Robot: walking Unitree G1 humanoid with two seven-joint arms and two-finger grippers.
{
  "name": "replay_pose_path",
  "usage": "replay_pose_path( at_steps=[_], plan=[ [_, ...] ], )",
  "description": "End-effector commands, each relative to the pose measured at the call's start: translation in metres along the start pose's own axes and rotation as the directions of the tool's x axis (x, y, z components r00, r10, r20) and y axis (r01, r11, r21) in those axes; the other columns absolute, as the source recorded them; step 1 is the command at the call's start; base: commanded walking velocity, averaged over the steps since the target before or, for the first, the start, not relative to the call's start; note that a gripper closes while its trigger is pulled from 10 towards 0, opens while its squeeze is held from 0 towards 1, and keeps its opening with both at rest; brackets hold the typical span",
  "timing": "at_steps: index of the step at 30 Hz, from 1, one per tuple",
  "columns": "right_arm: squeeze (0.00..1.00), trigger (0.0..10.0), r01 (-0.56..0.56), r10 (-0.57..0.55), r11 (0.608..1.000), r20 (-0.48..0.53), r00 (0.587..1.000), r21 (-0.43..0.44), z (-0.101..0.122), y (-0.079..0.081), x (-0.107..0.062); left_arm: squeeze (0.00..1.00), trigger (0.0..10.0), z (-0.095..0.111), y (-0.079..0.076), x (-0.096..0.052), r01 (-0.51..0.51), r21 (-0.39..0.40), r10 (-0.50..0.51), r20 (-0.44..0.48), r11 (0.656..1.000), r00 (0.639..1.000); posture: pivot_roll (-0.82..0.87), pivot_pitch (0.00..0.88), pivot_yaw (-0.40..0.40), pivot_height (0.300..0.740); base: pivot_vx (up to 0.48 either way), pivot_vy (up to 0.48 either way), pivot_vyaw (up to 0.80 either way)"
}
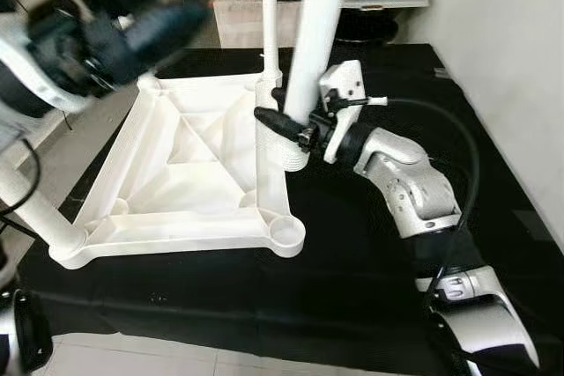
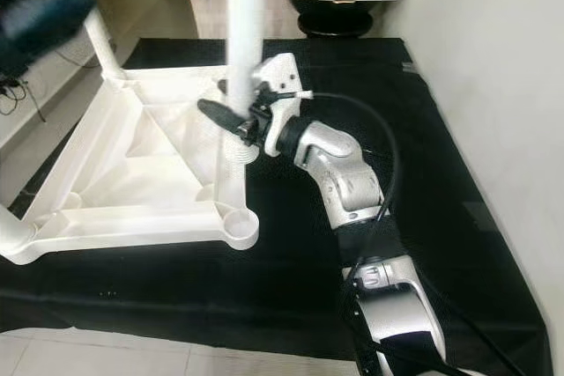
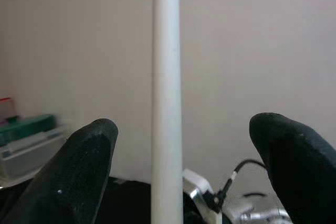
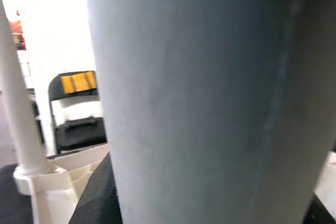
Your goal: Building children table
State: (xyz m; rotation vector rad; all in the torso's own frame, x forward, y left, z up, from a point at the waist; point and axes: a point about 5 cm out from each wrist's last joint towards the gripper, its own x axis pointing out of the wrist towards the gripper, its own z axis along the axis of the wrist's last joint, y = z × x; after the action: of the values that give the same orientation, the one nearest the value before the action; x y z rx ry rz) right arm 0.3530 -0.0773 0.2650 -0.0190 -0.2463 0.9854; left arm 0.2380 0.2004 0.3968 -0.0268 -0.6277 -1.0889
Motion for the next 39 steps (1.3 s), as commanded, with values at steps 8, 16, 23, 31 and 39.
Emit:
replay_pose_path(
  at_steps=[8,16,23,31,39],
  plan=[
    [0.00,10.0,-0.022,0.023,0.999,0.032,0.999,-0.027,0.012,-0.014,-0.013,0.89,10.0,-0.019,-0.031,-0.016,-0.091,-0.028,0.088,-0.095,0.995,0.992,0.05,0.196,0.001,0.740,0.000,0.000,0.00],
    [0.00,10.0,-0.313,0.313,0.948,-0.007,0.950,-0.063,0.006,0.012,-0.025,0.00,10.0,-0.126,-0.133,-0.037,-0.205,-0.356,0.043,-0.415,0.912,0.909,0.06,0.289,0.028,0.740,0.000,0.000,0.00],
    [0.00,10.0,-0.459,0.460,0.888,0.034,0.887,-0.036,0.002,0.033,-0.017,0.00,10.0,-0.143,-0.159,-0.049,-0.366,-0.252,0.165,-0.577,0.896,0.800,0.08,0.326,0.026,0.740,0.000,0.000,0.00],
    [0.00,10.0,-0.573,0.572,0.820,0.046,0.819,-0.003,-0.006,0.050,-0.015,0.00,10.0,-0.158,-0.174,-0.073,-0.449,-0.003,0.321,-0.695,0.893,0.643,0.10,0.360,0.022,0.740,0.000,0.000,0.00],
    [0.00,10.0,-0.658,0.658,0.753,0.031,0.753,-0.015,-0.010,0.057,-0.018,0.00,10.0,-0.153,-0.183,-0.079,-0.505,0.117,0.445,-0.666,0.855,0.599,0.13,0.394,0.037,0.740,0.000,0.000,0.00]
  ],
)
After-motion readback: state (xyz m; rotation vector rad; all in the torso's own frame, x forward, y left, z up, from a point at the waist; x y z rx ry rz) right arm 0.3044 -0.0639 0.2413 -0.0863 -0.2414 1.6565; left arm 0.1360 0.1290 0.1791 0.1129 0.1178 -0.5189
